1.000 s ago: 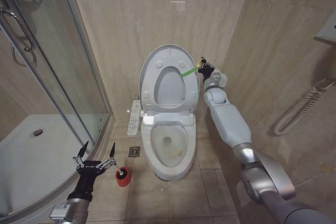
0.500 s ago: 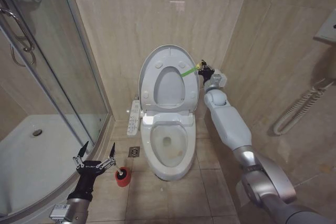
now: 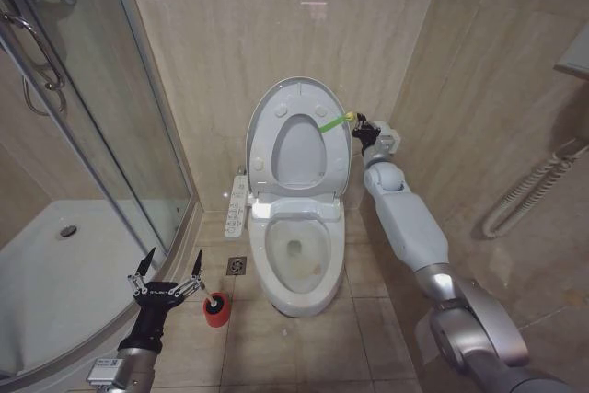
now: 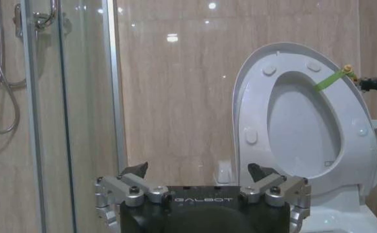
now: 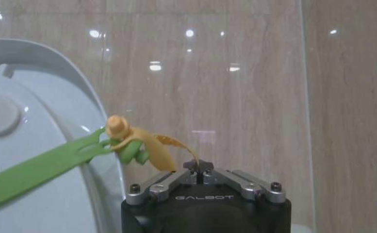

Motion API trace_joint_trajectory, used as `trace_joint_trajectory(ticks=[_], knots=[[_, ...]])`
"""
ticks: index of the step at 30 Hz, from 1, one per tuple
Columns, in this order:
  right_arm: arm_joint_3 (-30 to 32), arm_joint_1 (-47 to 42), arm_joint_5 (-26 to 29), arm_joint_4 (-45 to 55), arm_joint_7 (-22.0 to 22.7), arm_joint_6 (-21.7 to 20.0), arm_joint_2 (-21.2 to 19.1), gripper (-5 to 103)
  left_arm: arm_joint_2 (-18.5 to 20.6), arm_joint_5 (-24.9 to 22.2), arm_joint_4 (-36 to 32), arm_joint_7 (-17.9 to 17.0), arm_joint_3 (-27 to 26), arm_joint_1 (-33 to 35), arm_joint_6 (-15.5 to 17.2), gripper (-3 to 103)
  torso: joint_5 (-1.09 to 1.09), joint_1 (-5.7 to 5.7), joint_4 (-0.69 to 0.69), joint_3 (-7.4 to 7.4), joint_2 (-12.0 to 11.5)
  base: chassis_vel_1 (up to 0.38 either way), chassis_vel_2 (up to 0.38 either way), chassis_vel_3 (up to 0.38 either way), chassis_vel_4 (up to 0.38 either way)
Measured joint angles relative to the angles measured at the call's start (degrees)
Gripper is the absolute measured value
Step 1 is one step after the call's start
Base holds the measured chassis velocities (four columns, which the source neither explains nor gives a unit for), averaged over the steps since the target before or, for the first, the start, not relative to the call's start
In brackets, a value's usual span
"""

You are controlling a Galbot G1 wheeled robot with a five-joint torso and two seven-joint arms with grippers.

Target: Open the toilet lid, clean the toilet bowl with a toilet brush, close the toilet lid, and flush.

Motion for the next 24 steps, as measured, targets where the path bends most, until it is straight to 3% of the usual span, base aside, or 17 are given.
trace_joint_trajectory(ticks=[17, 18, 23, 24], knots=[[-0.2, -1.8, 2.3, 1.7, -2.0, 0.0, -0.8, 1, 0.0, 0.0, 0.0, 0.0, 0.0, 0.0, 0.0, 100, 0.0, 0.0, 0.0, 0.0, 0.0, 0.0, 0.0, 0.0, 0.0], [-0.2, -2.0, 2.6, 1.9, -2.3, 0.3, -0.8, 19, 0.0, 0.0, 0.0, 0.0, 0.0, 0.0, 0.0, 100, 0.0, 0.0, 0.0, 0.0, 0.0, 0.0, 0.0, 0.0, 0.0], [0.0, -3.3, 4.1, 4.3, -2.6, 0.9, -0.8, 19, 0.0, 0.0, 0.0, 0.0, 0.0, 0.0, 0.0, 100, 0.0, 0.0, -0.04, 0.0, 0.0, 0.0, 0.0, 0.0, 0.0], [0.0, -3.7, 4.2, 5.3, -2.4, 0.8, -0.8, 19, 0.0, 0.0, 0.0, 0.0, 0.0, 0.0, 0.0, 100, 0.0, 0.0, 0.03, 0.0, 0.0, 0.0, 0.0, 0.0, 0.0]])
